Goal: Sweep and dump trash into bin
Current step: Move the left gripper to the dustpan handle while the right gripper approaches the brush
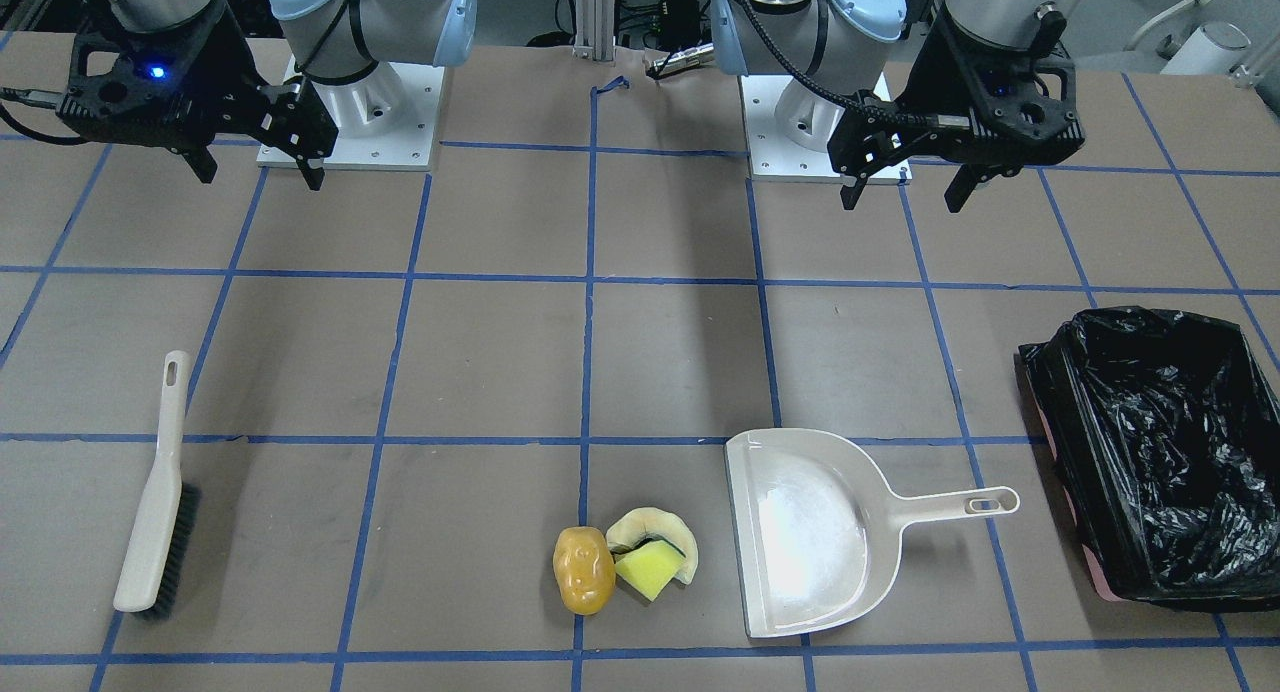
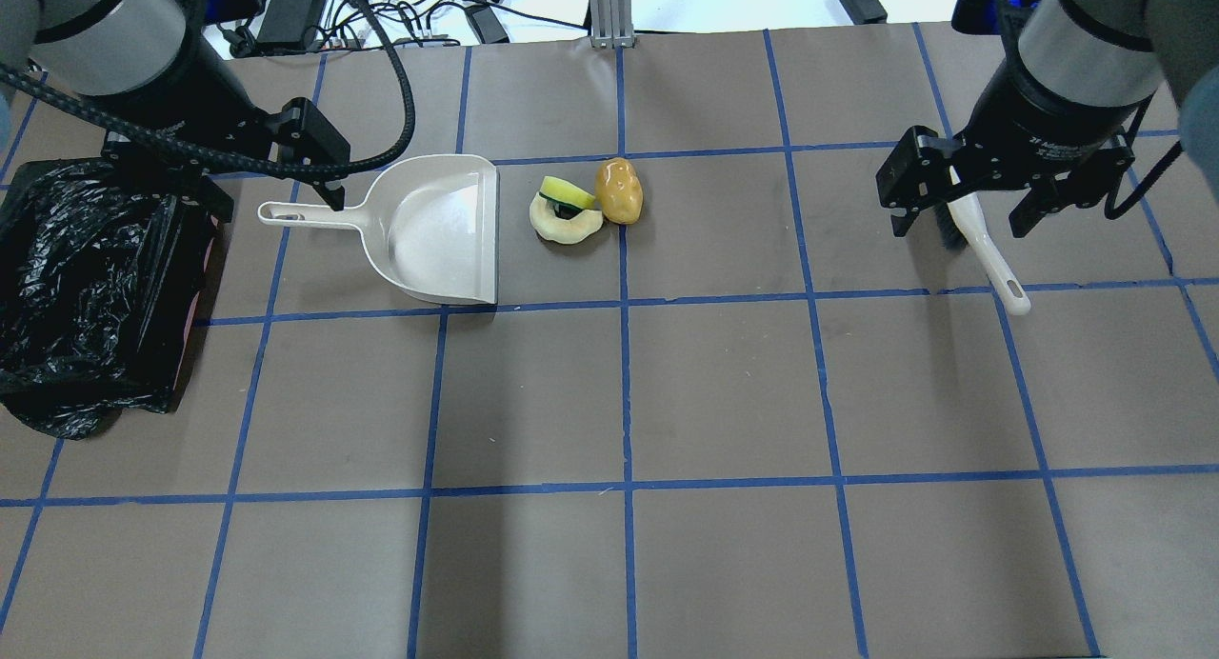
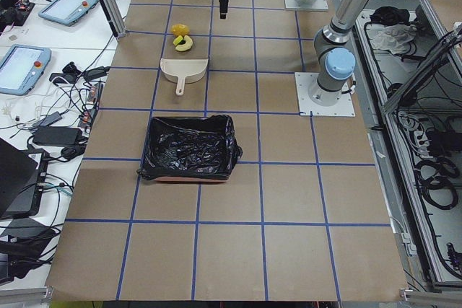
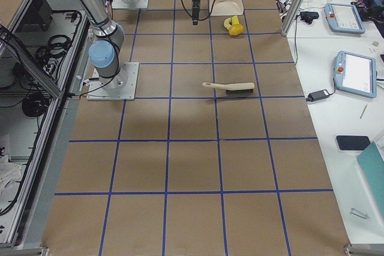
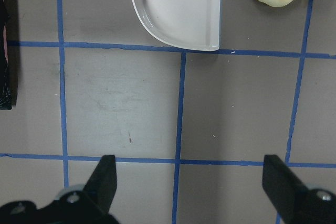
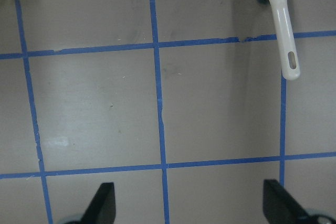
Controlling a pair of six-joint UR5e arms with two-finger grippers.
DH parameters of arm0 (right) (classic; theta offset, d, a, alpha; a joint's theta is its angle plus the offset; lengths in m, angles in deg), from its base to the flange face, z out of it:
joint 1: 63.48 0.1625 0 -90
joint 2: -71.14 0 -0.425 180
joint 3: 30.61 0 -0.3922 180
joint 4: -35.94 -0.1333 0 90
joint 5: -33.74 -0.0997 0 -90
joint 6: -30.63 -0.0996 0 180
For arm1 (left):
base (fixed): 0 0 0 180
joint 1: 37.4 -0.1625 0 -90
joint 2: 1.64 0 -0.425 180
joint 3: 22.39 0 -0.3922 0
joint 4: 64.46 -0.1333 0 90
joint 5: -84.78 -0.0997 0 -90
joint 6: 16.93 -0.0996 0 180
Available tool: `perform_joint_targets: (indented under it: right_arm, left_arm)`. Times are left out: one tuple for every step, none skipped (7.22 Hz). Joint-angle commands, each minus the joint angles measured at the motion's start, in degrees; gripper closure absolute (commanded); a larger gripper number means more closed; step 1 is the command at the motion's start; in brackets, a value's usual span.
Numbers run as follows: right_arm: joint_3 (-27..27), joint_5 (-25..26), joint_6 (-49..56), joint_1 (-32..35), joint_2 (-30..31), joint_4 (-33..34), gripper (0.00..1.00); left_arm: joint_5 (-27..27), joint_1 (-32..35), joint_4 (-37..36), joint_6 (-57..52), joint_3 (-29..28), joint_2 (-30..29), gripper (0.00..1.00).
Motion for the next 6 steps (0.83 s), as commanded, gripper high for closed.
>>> perform_joint_targets:
  right_arm:
    - [0.16, 1.44, 3.70, -5.47, -0.40, 0.76, 0.00]
    - [0.60, 1.26, 8.15, -9.69, -1.27, 1.28, 0.00]
    - [1.99, 1.61, 10.98, -12.08, -2.76, 2.42, 0.00]
    - [3.22, 1.53, 11.61, -12.71, -3.99, 5.74, 0.00]
    - [4.72, 1.61, 15.53, -12.89, -6.18, 11.08, 0.02]
    - [6.56, 3.61, 19.23, -13.67, -9.07, 16.44, 0.03]
  left_arm:
    - [-0.50, -0.70, -0.44, -9.56, -0.09, -1.21, 0.00]
    - [-0.67, -0.79, -0.44, -18.74, 0.00, -1.65, 0.00]
    - [-0.76, -0.97, -0.79, -27.71, -0.09, -2.52, 0.00]
    - [-0.59, -0.88, -2.45, -34.06, 0.00, -3.92, 0.00]
    - [-0.50, -0.97, -4.99, -41.35, 0.00, -6.46, 0.00]
    - [-0.67, -1.05, -5.45, -55.95, -0.09, -7.79, 0.00]
